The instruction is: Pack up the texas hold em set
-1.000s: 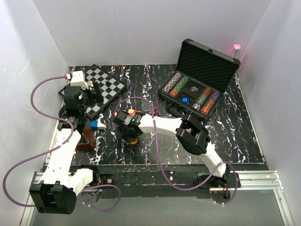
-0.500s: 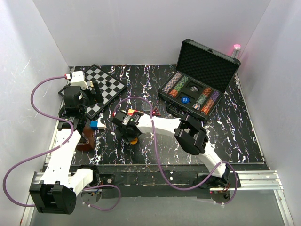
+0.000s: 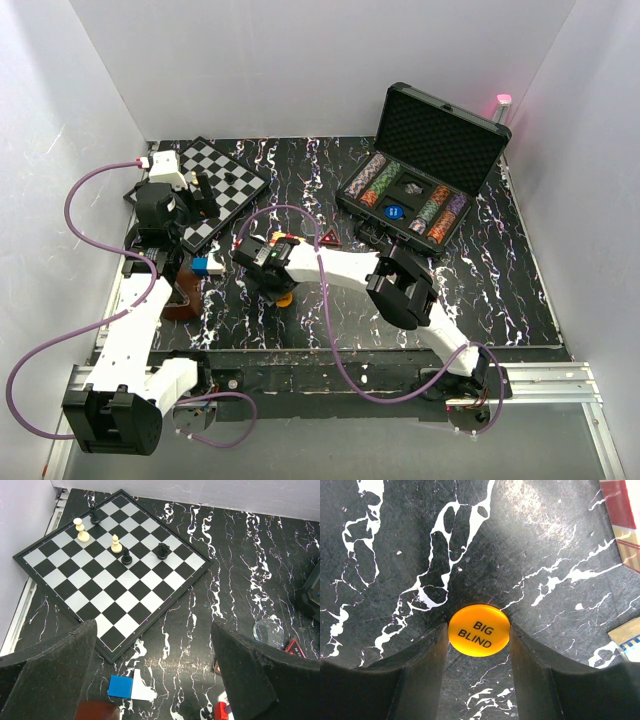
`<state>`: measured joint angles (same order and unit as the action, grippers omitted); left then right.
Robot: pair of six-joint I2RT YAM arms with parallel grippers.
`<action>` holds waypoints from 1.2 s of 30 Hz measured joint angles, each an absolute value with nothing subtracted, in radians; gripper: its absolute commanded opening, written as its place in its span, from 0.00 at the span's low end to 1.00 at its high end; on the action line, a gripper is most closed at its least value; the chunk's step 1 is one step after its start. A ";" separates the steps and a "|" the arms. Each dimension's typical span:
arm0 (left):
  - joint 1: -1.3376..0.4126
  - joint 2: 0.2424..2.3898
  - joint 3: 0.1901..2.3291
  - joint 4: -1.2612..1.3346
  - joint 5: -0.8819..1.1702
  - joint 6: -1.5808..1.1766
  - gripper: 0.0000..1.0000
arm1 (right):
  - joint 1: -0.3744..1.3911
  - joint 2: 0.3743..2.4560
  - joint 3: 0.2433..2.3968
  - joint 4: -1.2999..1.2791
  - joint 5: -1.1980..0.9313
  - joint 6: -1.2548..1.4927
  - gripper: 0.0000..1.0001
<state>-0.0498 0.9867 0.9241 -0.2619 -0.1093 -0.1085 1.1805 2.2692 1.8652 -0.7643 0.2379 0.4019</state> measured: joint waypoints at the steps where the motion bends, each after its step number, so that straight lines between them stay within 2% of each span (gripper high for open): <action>1: -0.050 0.987 0.924 -0.262 -0.109 -0.109 0.98 | 1.180 2.271 1.868 -0.766 0.235 0.401 0.52; 4: -0.050 0.987 0.924 -0.262 -0.110 -0.109 0.98 | 1.175 2.274 1.874 -0.773 0.226 0.402 0.44; 11: -0.050 0.987 0.924 -0.262 -0.115 -0.108 0.98 | 1.166 2.255 1.839 -0.745 0.216 0.414 0.35; 18: -0.050 0.987 0.924 -0.262 -0.117 -0.108 0.98 | 1.153 2.141 1.679 -0.696 0.246 0.412 0.35; 23: -0.050 0.987 0.924 -0.262 -0.117 -0.108 0.98 | 1.101 2.051 1.646 -0.686 0.248 0.410 0.35; 36: -0.050 0.987 0.924 -0.262 -0.124 -0.105 0.98 | 0.771 1.970 1.648 -0.716 0.258 0.297 0.35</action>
